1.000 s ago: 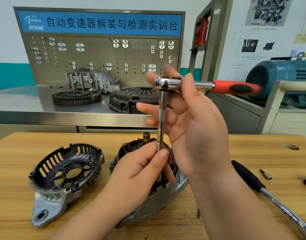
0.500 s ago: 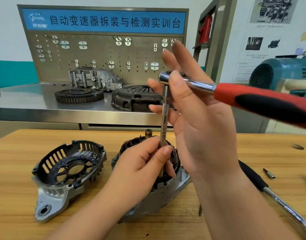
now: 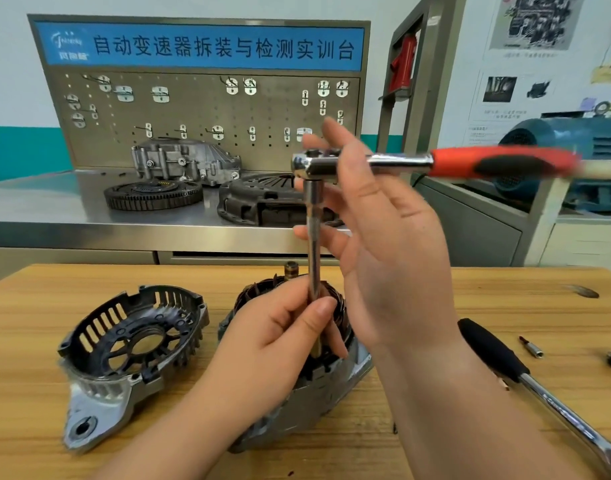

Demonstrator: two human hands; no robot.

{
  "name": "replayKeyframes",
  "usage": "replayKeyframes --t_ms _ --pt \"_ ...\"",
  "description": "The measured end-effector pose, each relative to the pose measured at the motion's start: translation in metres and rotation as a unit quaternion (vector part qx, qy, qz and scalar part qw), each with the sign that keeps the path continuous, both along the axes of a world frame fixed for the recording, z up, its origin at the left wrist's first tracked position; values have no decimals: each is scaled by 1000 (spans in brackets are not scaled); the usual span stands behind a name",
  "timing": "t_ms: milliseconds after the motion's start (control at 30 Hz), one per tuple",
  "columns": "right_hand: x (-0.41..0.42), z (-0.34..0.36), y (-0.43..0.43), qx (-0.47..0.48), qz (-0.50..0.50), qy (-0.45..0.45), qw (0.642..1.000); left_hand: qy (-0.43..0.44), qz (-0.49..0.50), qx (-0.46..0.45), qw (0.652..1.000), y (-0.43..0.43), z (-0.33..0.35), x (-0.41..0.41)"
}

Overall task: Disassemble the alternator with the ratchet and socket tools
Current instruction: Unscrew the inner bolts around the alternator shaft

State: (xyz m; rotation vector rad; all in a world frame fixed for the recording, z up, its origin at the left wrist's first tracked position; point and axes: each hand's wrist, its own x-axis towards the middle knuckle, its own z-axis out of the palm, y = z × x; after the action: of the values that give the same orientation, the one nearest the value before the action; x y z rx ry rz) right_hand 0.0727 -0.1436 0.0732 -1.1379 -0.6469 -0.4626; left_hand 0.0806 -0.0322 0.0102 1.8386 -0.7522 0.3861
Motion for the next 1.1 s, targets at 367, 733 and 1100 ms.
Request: replayKeyframes --t_ms 367,733,1100 --pt "0 5 -3 20 133 89 987 11 -8 -18 1000 -1 0 -4" --pt "-2 3 0 -21 6 -69 997 -9 18 -3 1000 -4 -1 -2" --pt "2 4 -7 -6 143 93 985 -6 -7 7 1000 1 -1 -2"
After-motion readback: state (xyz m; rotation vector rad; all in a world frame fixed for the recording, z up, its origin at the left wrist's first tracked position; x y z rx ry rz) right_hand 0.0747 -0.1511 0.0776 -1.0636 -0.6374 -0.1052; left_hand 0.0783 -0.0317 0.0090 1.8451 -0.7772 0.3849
